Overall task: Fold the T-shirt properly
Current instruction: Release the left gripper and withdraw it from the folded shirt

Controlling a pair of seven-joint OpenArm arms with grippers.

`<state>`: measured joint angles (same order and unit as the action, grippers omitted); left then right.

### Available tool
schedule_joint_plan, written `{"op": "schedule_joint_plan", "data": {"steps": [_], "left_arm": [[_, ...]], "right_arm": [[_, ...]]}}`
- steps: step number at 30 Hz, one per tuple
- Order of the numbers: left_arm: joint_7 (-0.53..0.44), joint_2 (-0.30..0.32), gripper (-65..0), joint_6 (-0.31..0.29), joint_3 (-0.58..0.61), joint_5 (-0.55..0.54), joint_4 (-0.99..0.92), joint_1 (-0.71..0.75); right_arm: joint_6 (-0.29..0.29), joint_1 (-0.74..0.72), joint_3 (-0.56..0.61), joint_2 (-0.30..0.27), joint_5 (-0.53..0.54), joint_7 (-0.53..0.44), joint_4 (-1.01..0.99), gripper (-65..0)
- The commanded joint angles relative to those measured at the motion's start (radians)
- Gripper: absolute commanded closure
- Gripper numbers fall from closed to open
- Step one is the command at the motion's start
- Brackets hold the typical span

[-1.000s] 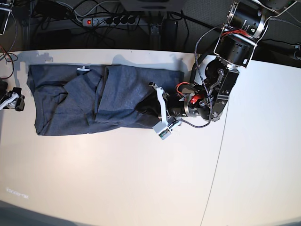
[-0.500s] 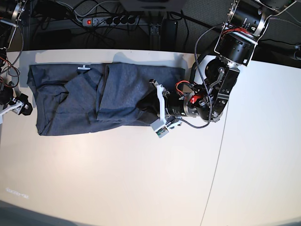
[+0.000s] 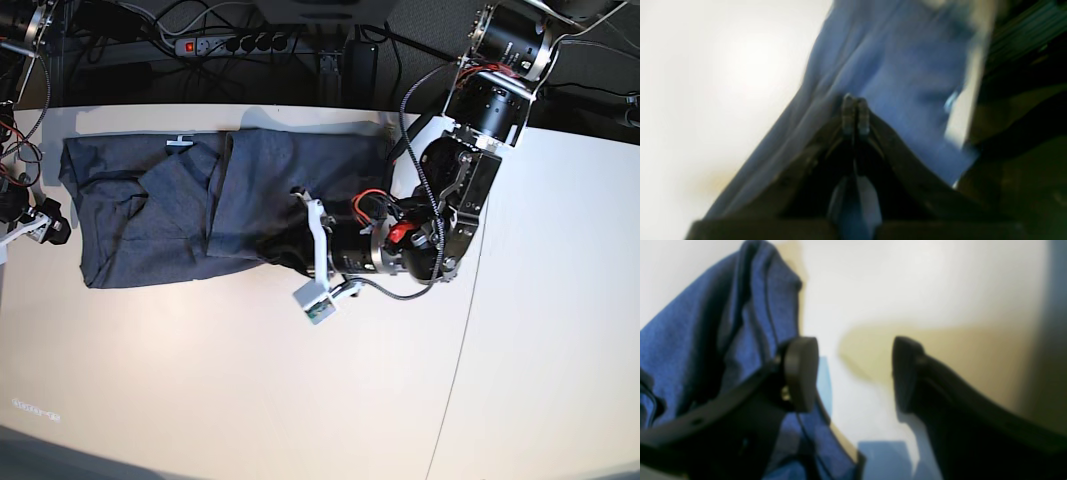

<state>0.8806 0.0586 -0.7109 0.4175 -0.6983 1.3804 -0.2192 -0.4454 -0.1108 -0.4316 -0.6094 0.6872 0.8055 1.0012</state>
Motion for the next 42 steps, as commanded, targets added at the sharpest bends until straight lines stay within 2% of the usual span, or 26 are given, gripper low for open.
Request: {"op": "schedule_joint_plan", "data": {"steps": [1,5,9,17,25,27,31,37,42], "left_arm": [[-0.019,-0.035,0.0,0.013,0.002,-0.018,0.012,-0.016],[-0.077,-0.129,0.0,0.013,0.002,0.091,0.01,-0.013],[-0.142,-0.173,0.0,0.013,0.002,0.2,-0.011,-0.013],[-0.309,-0.177,0.0,0.013,0.002,0.34,-0.165,-0.013],[-0.415,-0.178,0.0,0.013,0.002,0.427,-0.309,-0.013],[-0.412,-0.177,0.0,0.013,0.002,0.422,-0.314,-0.014],[-0.358,-0.178,0.0,0.013,0.0,0.346,-0.237,-0.019],[-0.166,-0.177,0.0,0.013,0.0,0.246,-0.091,-0.019],[-0.134,-0.177,0.0,0.013,0.0,0.209,-0.083,-0.019]], "right_arm": [[-0.024,-0.005,-0.005,-0.021,-0.01,0.011,0.006,-36.0],[-0.024,-0.004,-0.005,-0.022,-0.019,0.011,0.006,-36.0],[-0.024,0.009,-0.005,-0.022,-0.03,0.013,0.006,-36.0],[-0.023,0.008,-0.005,-0.022,-0.019,0.017,0.006,-36.0],[-0.023,0.008,-0.005,-0.022,-0.014,0.015,0.006,-36.0],[-0.023,0.008,-0.005,-0.022,-0.014,0.015,0.006,-36.0],[-0.024,0.006,-0.005,-0.022,0.002,0.038,0.008,-36.0],[-0.053,0.006,-0.005,-0.022,0.065,0.118,0.008,-36.0],[-0.077,0.006,-0.005,-0.022,0.112,0.14,0.008,-36.0]]}}
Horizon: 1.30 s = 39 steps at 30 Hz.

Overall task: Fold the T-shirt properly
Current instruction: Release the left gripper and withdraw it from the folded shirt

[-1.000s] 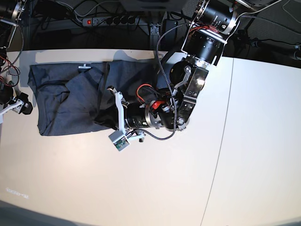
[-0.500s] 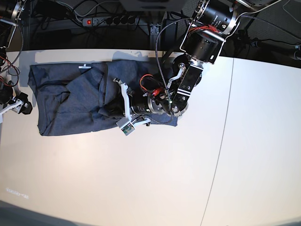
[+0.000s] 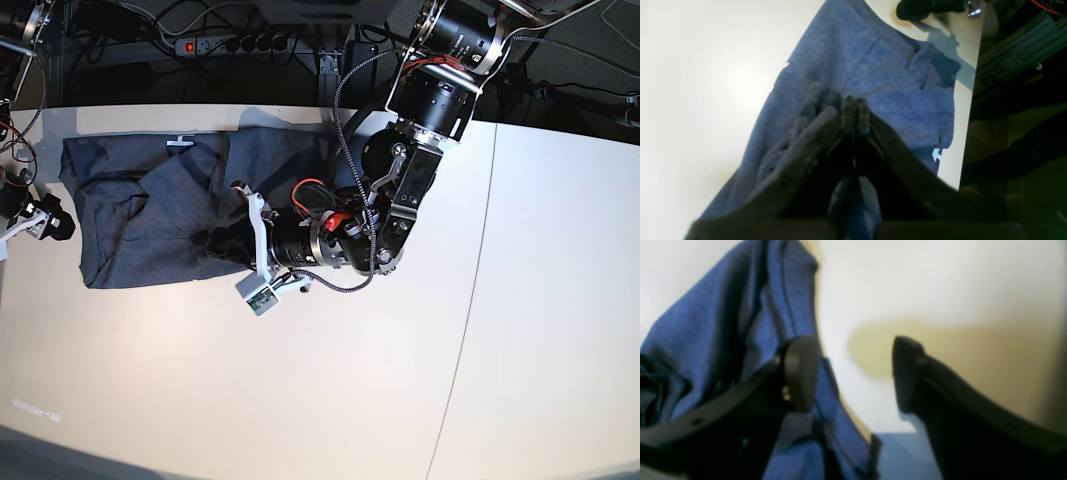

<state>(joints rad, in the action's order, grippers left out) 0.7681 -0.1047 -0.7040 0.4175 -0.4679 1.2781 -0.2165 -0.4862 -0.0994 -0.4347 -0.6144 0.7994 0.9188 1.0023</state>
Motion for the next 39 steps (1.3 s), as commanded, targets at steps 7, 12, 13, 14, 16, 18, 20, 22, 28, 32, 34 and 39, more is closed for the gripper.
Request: {"op": "schedule_joint_plan", "data": {"steps": [7,12,13,14,16,18,20,22,28,32,34,39], "left_arm": [[-0.007,0.039,0.0,0.006,0.0,-0.023,0.019,-0.021],[-0.007,0.101,0.0,0.006,0.0,-0.047,0.019,-0.021],[-0.006,0.111,0.0,0.006,0.0,-0.056,0.019,-0.021],[0.0,0.118,0.0,0.006,0.0,-0.061,0.019,-0.021],[0.017,0.127,0.0,0.006,0.0,-0.071,0.019,-0.021],[0.036,0.137,0.0,0.006,-0.004,-0.076,0.02,-0.021],[0.054,0.144,0.0,0.006,-0.016,-0.076,0.02,-0.021],[0.077,0.151,0.0,0.006,-0.039,-0.096,0.02,-0.021],[0.163,0.175,0.0,0.006,-0.14,-0.201,0.02,-0.021],[0.194,0.203,0.0,0.006,-0.171,-0.227,0.02,-0.021],[0.2,0.219,0.0,0.006,-0.17,-0.241,0.02,-0.019],[0.211,0.253,0.0,0.006,-0.17,-0.262,0.019,-0.015]], "right_arm": [[-0.061,-0.006,0.002,-0.013,0.084,0.076,0.006,-36.0],[-0.061,-0.006,0.08,-0.014,0.084,0.075,0.006,-36.0],[-0.061,-0.006,0.103,-0.014,0.084,0.073,0.006,-36.0],[-0.061,-0.008,0.127,-0.013,0.084,0.072,0.006,-36.0],[-0.061,-0.011,0.17,-0.011,0.088,0.072,0.006,-36.0],[-0.061,-0.017,0.198,-0.002,0.09,0.073,0.006,-36.0],[-0.061,-0.021,0.215,0.013,0.087,0.074,0.006,-36.0],[-0.061,-0.022,0.216,0.031,0.087,0.077,0.006,-36.0],[-0.061,-0.022,0.216,0.049,0.071,0.084,0.006,-36.0],[-0.061,-0.022,0.216,0.047,0.019,0.084,0.006,-33.8],[-0.061,-0.022,0.216,0.046,-0.025,0.079,0.006,-27.7],[-0.06,-0.022,0.216,0.046,-0.125,0.019,0.006,0.0]]}}
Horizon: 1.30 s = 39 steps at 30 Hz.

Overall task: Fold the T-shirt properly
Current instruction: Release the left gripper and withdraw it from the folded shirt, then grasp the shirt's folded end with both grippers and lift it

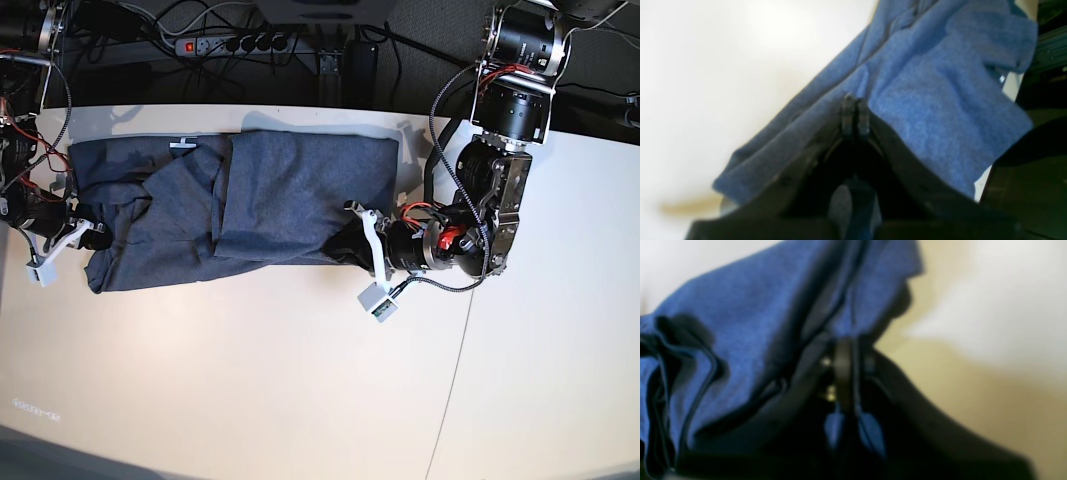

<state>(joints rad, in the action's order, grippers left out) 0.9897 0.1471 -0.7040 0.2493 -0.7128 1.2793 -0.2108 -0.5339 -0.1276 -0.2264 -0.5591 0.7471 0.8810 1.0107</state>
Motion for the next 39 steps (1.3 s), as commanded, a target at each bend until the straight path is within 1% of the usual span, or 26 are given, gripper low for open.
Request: {"op": "schedule_joint_plan", "data": {"steps": [1,6,9,14,25,27,33,39], "left_arm": [[-0.007,0.006,0.0,0.006,-0.002,-0.027,0.019,-0.021],[-0.004,0.03,0.0,0.006,-0.002,-0.085,0.019,-0.022],[0.005,0.043,0.0,0.006,-0.002,-0.099,0.02,-0.022],[0.019,0.087,0.0,0.006,-0.002,-0.149,0.021,-0.022],[0.056,0.166,0.0,0.006,-0.006,-0.23,0.029,-0.022],[0.074,0.172,0.0,0.006,-0.012,-0.249,0.029,-0.021],[0.19,0.172,0.0,0.006,-0.019,-0.355,0.029,-0.004],[0.195,0.171,0.0,0.006,-0.019,-0.372,0.029,0.069]], "right_arm": [[-0.013,0.006,0.007,-0.009,-0.096,0.035,-0.002,0.0],[-0.013,0.006,0.007,-0.009,-0.183,-0.055,-0.002,0.0],[-0.013,0.006,0.007,-0.009,-0.202,-0.06,-0.002,0.0],[-0.01,0.006,0.007,-0.018,-0.213,-0.07,-0.002,0.0],[-0.005,0.006,0.005,-0.087,-0.212,-0.077,-0.002,0.0],[-0.005,0.006,0.005,-0.09,-0.204,-0.077,-0.002,0.0],[-0.007,0.006,0.005,-0.089,-0.205,-0.058,-0.002,0.0],[-0.009,0.006,0.005,-0.089,-0.205,-0.045,-0.002,0.0]]}}
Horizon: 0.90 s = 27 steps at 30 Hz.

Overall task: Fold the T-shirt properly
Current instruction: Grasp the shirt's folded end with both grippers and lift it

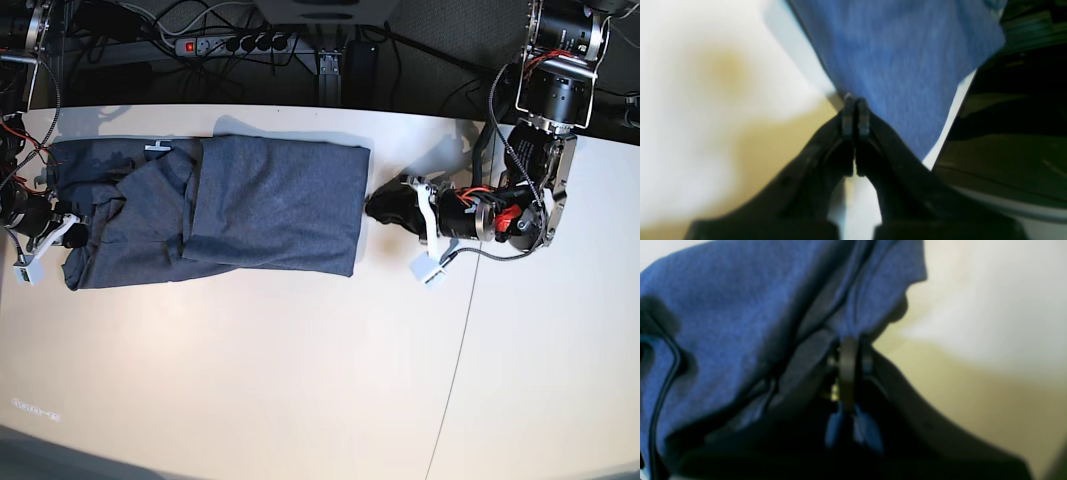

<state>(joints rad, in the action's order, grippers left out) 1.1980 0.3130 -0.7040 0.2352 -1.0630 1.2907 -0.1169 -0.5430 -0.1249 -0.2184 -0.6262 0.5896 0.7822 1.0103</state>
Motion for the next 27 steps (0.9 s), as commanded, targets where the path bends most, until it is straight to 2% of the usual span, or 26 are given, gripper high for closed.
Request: {"op": "schedule_joint_plan", "data": {"steps": [1,8,11,15,19,27], "left_arm": [[-0.018,0.005,0.0,0.006,-0.005,-0.021,0.018,-0.017],[-0.024,0.002,0.0,0.006,-0.005,-0.021,0.018,-0.013],[-0.03,-0.008,0.0,0.006,-0.005,-0.021,0.018,-0.013],[-0.027,-0.053,0.0,0.006,-0.005,-0.018,0.018,-0.005],[-0.027,-0.111,0.0,0.006,-0.005,-0.012,0.018,0.014],[-0.05,-0.195,0.0,0.006,-0.005,0.055,0.018,0.02]], "right_arm": [[0.0,0.003,-0.003,-0.022,-0.048,0.051,-0.002,0.0],[0.001,0.003,-0.003,-0.022,-0.047,0.021,-0.002,0.0],[0.001,0.003,-0.01,-0.022,-0.01,0.022,0.004,0.0],[0.0,0.003,-0.053,-0.022,0.028,0.031,0.045,0.0],[0.0,0.003,-0.112,-0.022,0.085,0.085,0.129,0.0],[0.0,0.003,-0.12,-0.022,0.13,0.145,0.251,0.0]]}}
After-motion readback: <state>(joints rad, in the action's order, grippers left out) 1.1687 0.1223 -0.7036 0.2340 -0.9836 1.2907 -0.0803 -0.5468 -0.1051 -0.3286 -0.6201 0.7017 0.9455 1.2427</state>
